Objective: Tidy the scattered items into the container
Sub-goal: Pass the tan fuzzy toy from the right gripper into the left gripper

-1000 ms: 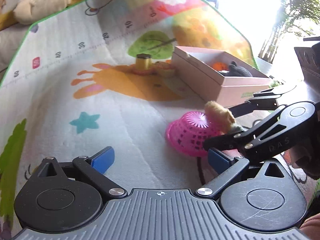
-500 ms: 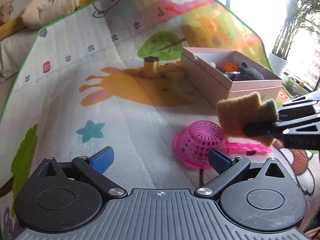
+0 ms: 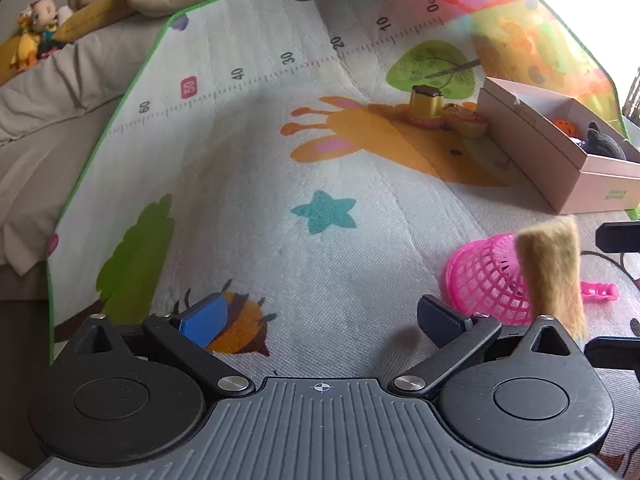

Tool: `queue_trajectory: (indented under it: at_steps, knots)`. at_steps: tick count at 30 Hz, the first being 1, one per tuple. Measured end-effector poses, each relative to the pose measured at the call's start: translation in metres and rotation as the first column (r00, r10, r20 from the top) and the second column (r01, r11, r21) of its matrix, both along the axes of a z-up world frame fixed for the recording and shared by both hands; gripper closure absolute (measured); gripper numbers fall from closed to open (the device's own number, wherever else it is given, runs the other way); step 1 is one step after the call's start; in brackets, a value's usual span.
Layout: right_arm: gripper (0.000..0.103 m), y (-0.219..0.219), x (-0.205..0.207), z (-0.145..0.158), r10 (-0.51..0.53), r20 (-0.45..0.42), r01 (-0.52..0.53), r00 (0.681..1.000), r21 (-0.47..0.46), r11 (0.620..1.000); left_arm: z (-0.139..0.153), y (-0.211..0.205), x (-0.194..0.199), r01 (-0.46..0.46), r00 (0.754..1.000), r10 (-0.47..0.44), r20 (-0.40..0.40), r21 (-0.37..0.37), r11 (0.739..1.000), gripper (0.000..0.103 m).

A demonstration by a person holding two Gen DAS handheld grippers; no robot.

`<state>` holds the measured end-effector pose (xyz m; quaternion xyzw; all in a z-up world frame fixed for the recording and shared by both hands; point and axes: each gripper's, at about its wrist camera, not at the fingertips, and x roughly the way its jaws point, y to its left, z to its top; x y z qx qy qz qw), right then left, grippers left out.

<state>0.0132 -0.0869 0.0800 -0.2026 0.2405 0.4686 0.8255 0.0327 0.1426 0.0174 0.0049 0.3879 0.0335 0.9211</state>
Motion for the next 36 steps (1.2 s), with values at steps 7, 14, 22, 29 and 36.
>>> queue_trajectory:
  at_steps: [7,14,22,29,36]
  knots:
    - [0.071,-0.034,0.029,-0.026,-0.156,-0.086,0.15,0.984,-0.069,0.986,-0.001,0.008,-0.002,-0.024,1.0,0.024,0.003,-0.026,0.999,0.0]
    - [0.073,-0.045,0.049,-0.042,-0.185,-0.139,0.18,0.973,-0.051,0.982,0.009,0.0,-0.002,-0.001,1.0,0.002,0.03,-0.043,0.999,0.0]
    - [0.078,-0.082,0.053,-0.039,-0.38,-0.133,0.371,0.916,-0.087,0.925,0.019,-0.017,0.005,0.037,0.998,-0.035,0.055,-0.046,0.998,0.0]
    - [0.077,-0.099,0.04,-0.03,-0.362,-0.162,0.362,0.918,-0.031,0.932,0.023,-0.054,0.002,0.238,0.968,-0.228,0.102,-0.105,0.966,0.0]
    - [0.069,-0.097,0.049,-0.034,-0.384,-0.181,0.387,0.905,-0.02,0.922,0.006,-0.116,0.005,0.426,0.901,-0.422,0.104,-0.021,0.904,0.0]
